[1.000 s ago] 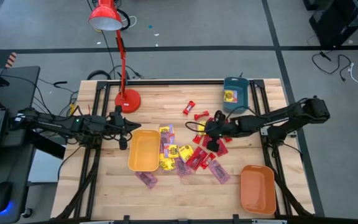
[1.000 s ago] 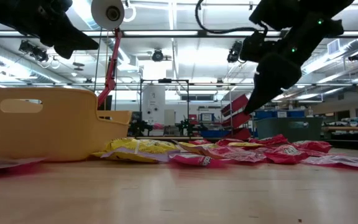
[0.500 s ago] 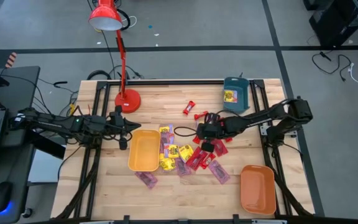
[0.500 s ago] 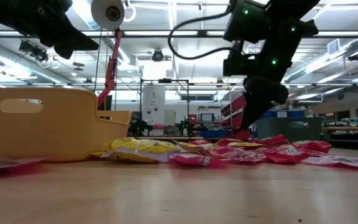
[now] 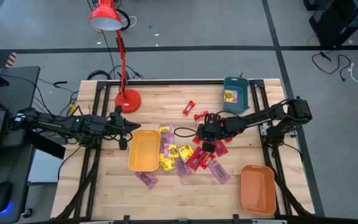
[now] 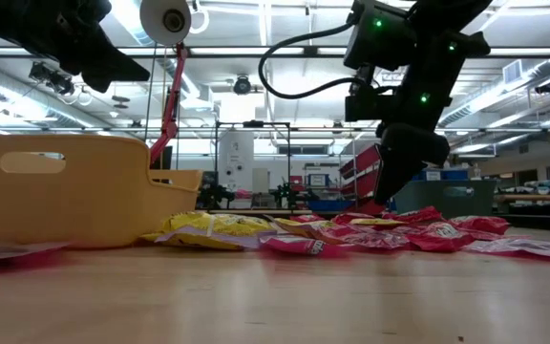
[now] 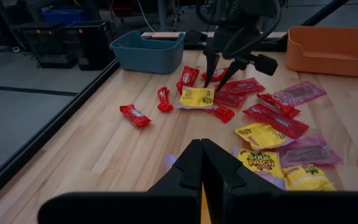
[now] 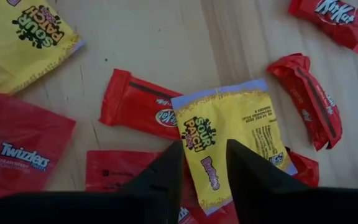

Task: Sort candy
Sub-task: Put the yellow candy pack into the blue bin

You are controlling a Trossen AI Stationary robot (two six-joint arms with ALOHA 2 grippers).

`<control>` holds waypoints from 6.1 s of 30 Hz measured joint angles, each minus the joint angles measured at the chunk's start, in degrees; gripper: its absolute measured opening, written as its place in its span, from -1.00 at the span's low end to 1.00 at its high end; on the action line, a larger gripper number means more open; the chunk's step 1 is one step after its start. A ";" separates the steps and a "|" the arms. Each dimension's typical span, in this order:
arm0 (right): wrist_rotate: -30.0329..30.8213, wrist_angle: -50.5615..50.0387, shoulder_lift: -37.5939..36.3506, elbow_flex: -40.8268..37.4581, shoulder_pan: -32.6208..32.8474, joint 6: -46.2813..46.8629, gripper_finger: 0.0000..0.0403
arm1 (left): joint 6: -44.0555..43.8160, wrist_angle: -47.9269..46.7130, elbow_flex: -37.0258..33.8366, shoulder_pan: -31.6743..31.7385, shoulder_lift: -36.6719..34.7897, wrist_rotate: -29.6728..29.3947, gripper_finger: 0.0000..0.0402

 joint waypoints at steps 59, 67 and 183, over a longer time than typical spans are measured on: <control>-7.00 -0.36 -9.61 -0.04 -1.91 6.12 -1.00 | -0.01 -0.08 0.00 0.00 0.00 0.00 -0.96; -10.93 0.17 -18.46 -0.04 -3.97 5.64 -1.00 | -0.01 -0.08 0.00 0.00 0.00 0.02 -0.96; -29.18 9.82 -36.22 -23.85 -61.96 16.57 -1.00 | -1.35 0.33 0.00 0.00 -0.02 0.04 -0.96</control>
